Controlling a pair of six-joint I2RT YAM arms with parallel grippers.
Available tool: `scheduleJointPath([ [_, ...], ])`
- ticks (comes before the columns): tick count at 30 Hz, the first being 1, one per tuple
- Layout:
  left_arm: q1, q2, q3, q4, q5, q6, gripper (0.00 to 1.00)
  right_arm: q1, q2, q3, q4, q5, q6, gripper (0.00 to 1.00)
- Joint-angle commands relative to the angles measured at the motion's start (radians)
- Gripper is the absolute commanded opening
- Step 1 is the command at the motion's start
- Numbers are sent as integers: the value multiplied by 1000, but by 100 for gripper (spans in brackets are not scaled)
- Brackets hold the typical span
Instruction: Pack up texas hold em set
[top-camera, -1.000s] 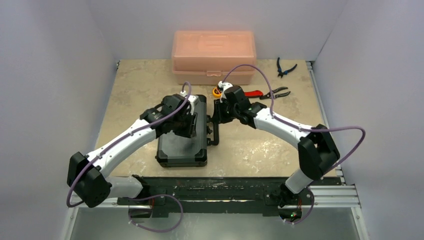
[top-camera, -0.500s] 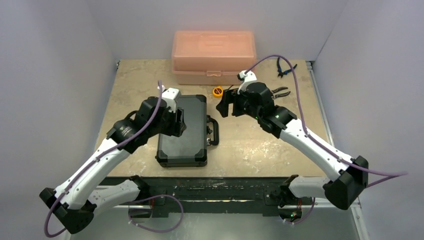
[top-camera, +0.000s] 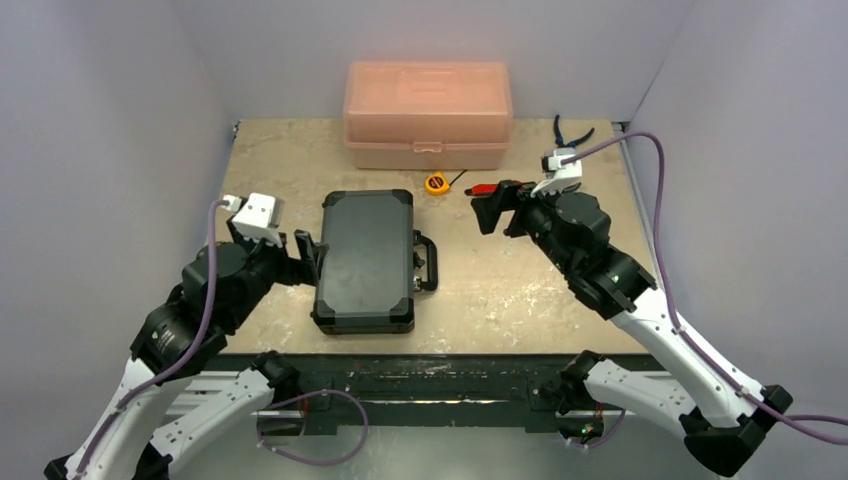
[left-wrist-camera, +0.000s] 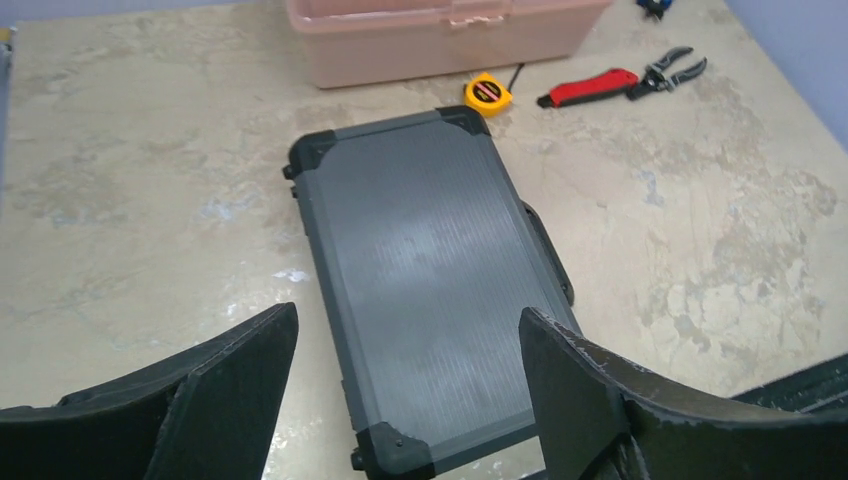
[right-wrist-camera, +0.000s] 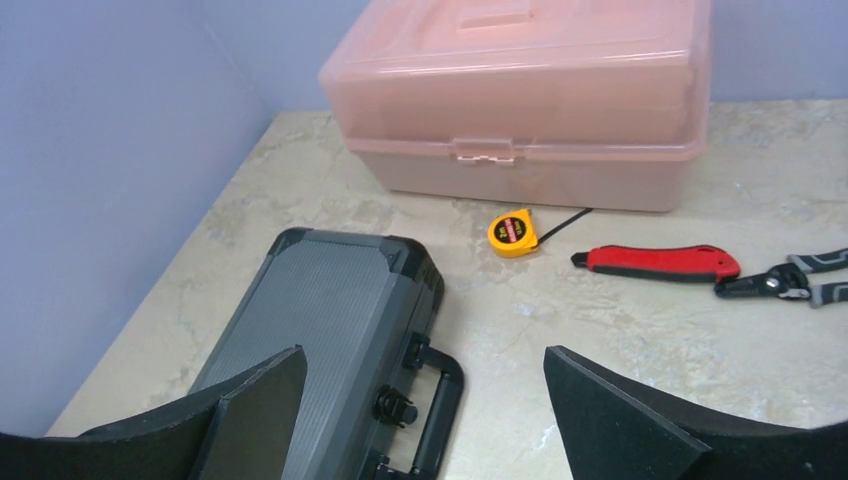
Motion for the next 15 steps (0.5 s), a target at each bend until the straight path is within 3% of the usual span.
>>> scheduleJointPath([
  [1,-4,-69,-49,49,-139,34,84,2,-52,-27,44,93,-3,93],
  [6,-4,-150,-139,87,-262,57,88,3,-102,-54,66,136,37,96],
  [15,-4,-287,-282,160,-265,102,89,2,-193,-178,166,139,76,99],
])
